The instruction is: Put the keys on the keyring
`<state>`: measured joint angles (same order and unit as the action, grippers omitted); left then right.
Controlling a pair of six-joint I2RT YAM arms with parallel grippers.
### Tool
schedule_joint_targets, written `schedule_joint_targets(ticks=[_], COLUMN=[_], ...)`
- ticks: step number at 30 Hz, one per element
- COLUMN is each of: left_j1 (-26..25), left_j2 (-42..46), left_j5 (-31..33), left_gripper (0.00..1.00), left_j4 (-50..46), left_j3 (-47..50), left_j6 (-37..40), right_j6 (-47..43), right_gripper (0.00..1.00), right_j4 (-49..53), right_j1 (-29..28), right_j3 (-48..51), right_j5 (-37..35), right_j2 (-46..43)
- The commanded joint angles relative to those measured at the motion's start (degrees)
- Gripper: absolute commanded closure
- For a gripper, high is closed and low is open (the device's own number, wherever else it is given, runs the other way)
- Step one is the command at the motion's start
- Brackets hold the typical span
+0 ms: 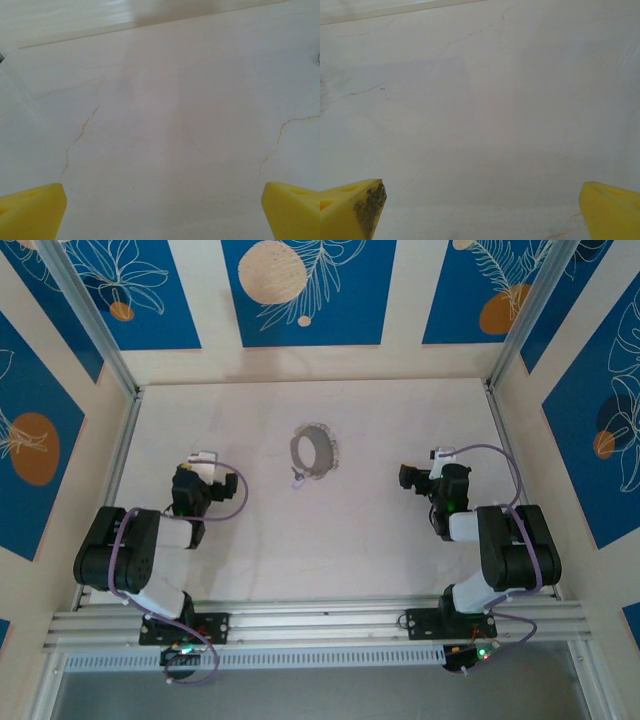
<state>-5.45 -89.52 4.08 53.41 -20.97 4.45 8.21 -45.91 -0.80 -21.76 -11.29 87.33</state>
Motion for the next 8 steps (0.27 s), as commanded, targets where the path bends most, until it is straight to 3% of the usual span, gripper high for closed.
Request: schedule_joint_targets(ticks=[1,3,8], left_j1=[0.68,0.66,0.62], left_j2=[0.13,0.13,0.30], left_j5=[-1.36,-1.34,-1.10], left_gripper=[0.00,0.00,0.00], left_j4=[-0.77,-0.76,-0.39], left_j3=[-0.82,-0.83,-0.56], left_j6=[-0.67,-0.67,-0.67], right_j6=[-1.85,-2.11,-2.41], right_gripper=[0.01,0.01,0.01], right_j4=[-1.36,0.08,-0.65], right_j1=[-0.16,0.76,0.66], right_j3=[-1.72,-2.41,-1.97], right_j5=[1.64,5.42,5.80], right_j2=[0.25,0.21,0.04])
